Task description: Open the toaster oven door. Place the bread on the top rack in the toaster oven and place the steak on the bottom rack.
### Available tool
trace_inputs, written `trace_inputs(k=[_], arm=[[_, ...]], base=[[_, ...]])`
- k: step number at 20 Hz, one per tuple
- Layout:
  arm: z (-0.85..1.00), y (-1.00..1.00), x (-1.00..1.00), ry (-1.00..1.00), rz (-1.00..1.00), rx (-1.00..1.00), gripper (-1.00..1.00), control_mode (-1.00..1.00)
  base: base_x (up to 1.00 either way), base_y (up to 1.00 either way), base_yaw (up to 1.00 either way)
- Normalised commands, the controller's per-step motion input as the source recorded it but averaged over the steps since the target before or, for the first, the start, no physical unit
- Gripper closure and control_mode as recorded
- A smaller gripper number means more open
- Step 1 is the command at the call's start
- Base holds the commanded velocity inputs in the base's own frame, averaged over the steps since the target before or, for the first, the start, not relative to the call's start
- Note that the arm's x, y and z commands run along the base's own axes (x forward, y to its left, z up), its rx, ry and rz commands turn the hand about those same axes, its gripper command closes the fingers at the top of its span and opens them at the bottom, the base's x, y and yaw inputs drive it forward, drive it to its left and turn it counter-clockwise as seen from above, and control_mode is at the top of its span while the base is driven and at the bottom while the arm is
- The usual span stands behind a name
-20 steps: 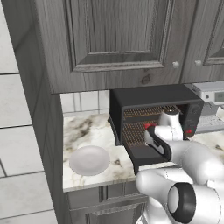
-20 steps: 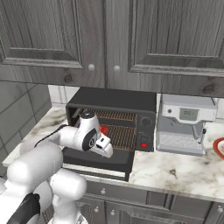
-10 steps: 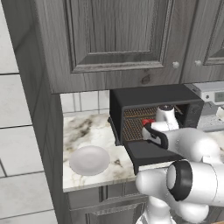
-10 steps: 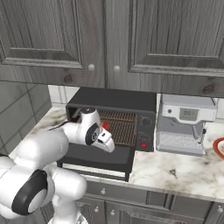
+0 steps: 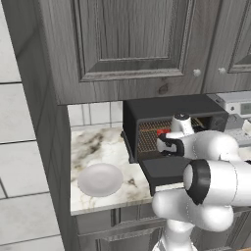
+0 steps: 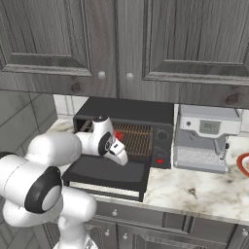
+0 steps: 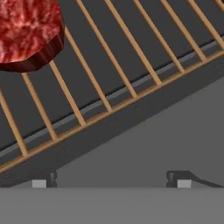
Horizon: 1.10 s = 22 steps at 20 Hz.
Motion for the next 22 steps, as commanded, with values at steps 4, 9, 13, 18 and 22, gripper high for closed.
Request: trace_inputs(k=[4, 9, 13, 18, 22], arm=[[-0.21, 0.0, 0.05, 0.0, -0.11, 0.0, -1.0, -1.0], [-0.17, 0.0, 0.11, 0.0, -0.09, 0.0, -1.0, -1.0], [-0.14, 0.0, 0.13, 0.0, -0.08, 0.0, -1.0, -1.0], [-0.17, 0.0, 0.07, 0.0, -0.08, 0.0, -1.0, -1.0], [-0.15, 0.0, 0.01, -0.01, -0.07, -0.01, -1.0, -1.0]], base=[[0.0, 0.0, 0.0], [0.0, 0.0, 0.0], [0.0, 0.0, 0.0], [0.0, 0.0, 0.0], [0.0, 0.0, 0.0]])
